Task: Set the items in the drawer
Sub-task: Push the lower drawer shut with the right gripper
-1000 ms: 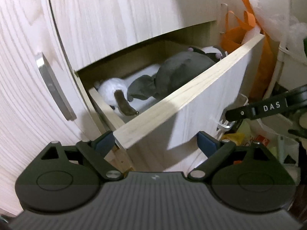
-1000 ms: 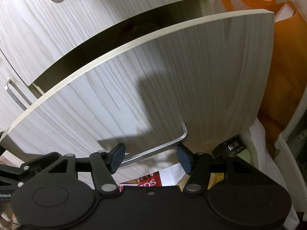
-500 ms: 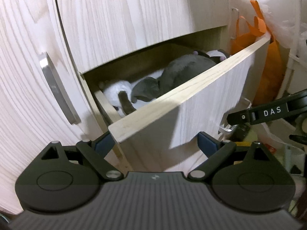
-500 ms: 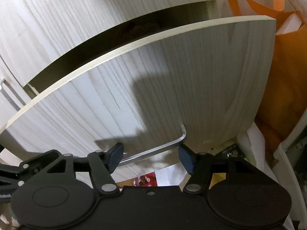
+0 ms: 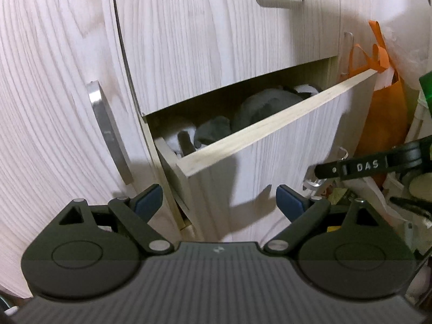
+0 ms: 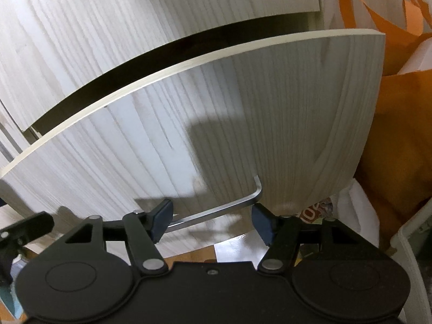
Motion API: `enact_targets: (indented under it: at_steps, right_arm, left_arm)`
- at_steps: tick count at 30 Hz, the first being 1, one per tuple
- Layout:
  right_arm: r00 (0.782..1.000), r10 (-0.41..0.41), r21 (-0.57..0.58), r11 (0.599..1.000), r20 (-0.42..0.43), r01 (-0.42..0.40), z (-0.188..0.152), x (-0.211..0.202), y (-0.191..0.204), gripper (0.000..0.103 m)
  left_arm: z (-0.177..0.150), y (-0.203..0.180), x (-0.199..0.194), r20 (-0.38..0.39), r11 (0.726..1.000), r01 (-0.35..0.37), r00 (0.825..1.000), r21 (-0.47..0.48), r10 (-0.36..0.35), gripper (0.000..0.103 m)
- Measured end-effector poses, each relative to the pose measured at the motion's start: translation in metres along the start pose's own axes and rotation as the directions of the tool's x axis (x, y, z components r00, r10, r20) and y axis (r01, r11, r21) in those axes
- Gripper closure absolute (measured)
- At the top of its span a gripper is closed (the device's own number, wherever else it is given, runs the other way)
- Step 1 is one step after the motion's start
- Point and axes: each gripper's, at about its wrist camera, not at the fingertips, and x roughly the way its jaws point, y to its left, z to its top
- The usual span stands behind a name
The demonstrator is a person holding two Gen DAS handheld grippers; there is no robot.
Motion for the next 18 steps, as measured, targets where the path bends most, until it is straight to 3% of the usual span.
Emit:
enact_targets:
  at_steps: [13, 18]
  right_arm:
    - [1.0, 0.001, -0.007, 1.0, 0.003, -0.001, 0.007, 0.016, 0.01, 0.032]
    - [0.998, -0.051, -0.097, 0.994, 0.023, 0.053, 0.008, 0.019, 0.025, 0.027]
  left_arm:
    - [-0.006, -0.004, 0.013, -0.059, 1.0, 0.013, 0.998, 0.023, -0.011, 0.011]
    - [-0.011, -0.001, 0.019, -0.087, 1.0, 0.009, 0.996, 0.025, -0.007, 0.011]
